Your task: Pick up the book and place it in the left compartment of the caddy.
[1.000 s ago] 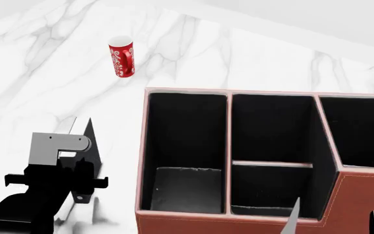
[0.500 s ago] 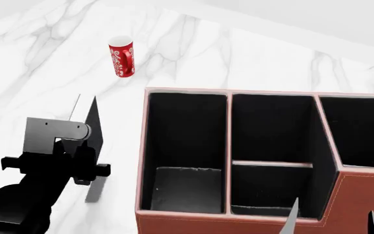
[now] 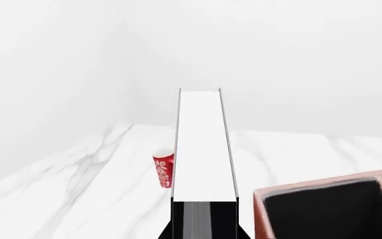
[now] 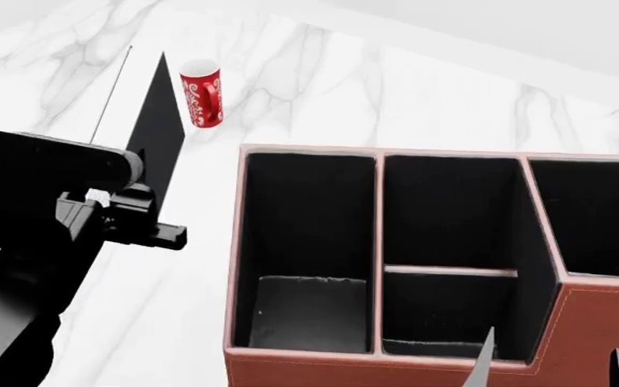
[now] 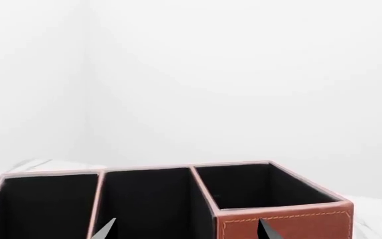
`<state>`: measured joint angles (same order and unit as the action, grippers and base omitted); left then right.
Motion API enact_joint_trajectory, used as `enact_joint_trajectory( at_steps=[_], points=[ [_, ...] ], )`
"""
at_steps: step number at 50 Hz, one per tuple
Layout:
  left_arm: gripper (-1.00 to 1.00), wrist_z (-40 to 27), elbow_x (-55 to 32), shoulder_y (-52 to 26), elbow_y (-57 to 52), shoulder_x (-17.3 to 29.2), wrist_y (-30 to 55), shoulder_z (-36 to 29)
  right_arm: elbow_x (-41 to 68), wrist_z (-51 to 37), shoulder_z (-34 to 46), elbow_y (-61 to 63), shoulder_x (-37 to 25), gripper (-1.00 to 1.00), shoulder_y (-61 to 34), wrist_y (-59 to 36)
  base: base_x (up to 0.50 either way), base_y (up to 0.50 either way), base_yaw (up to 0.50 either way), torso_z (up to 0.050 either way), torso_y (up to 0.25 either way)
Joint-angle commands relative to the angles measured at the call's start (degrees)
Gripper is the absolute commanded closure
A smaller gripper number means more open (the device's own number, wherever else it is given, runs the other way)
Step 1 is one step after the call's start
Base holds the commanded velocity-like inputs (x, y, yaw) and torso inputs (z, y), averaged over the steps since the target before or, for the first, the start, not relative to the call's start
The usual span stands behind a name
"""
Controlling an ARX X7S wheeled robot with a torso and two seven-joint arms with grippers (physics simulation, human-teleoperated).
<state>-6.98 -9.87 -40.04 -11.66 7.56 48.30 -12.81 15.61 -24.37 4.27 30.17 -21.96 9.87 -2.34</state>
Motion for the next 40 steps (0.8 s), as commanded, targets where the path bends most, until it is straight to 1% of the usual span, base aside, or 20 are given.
enact_joint_trajectory(
  at_steps=[1,14,18,26,27,33,40],
  points=[
    [1.0,-2.2,0.0,-1.2,-17.9,-1.0,7.1,1.1,0.1,1.9,-1.4,0.3,0.9,-1.0,0.1,0.1,0.0,0.0,0.0,0.0,0.0],
    [1.0,-3.3,-2.8,-2.4,-27.9,-2.0,13.6,1.2,0.0,1.8,-1.2,0.1,0.8,-1.0,0.1,0.4,0.0,0.0,0.0,0.0,0.002],
    [1.0,-4.0,-4.0,-2.5,-32.1,-2.8,16.8,1.0,0.0,1.6,-1.1,0.2,0.8,-1.0,0.0,0.2,0.0,0.0,0.0,0.0,0.0],
    [1.0,-5.4,-5.7,-1.7,-35.7,-4.3,19.3,0.0,0.0,1.5,-1.0,0.2,0.7,-1.0,0.0,0.3,0.0,0.0,0.0,0.0,0.001],
    [1.0,-5.4,-5.7,-1.5,-35.4,-4.0,19.0,-1.1,0.0,1.5,-1.0,0.2,0.7,-1.0,0.0,0.3,0.0,0.0,0.0,0.0,0.0],
    [1.0,-7.2,-6.2,0.4,-35.6,-5.1,17.9,-2.1,0.0,1.4,-0.9,0.2,0.6,-1.0,0.0,0.2,0.0,0.0,0.0,0.0,0.002],
    [1.0,-11.0,-6.3,2.2,-34.6,-6.5,15.7,-4.4,0.2,1.3,-1.0,0.4,0.5,-1.0,0.1,0.3,0.0,0.0,0.0,0.0,0.001]
  ],
)
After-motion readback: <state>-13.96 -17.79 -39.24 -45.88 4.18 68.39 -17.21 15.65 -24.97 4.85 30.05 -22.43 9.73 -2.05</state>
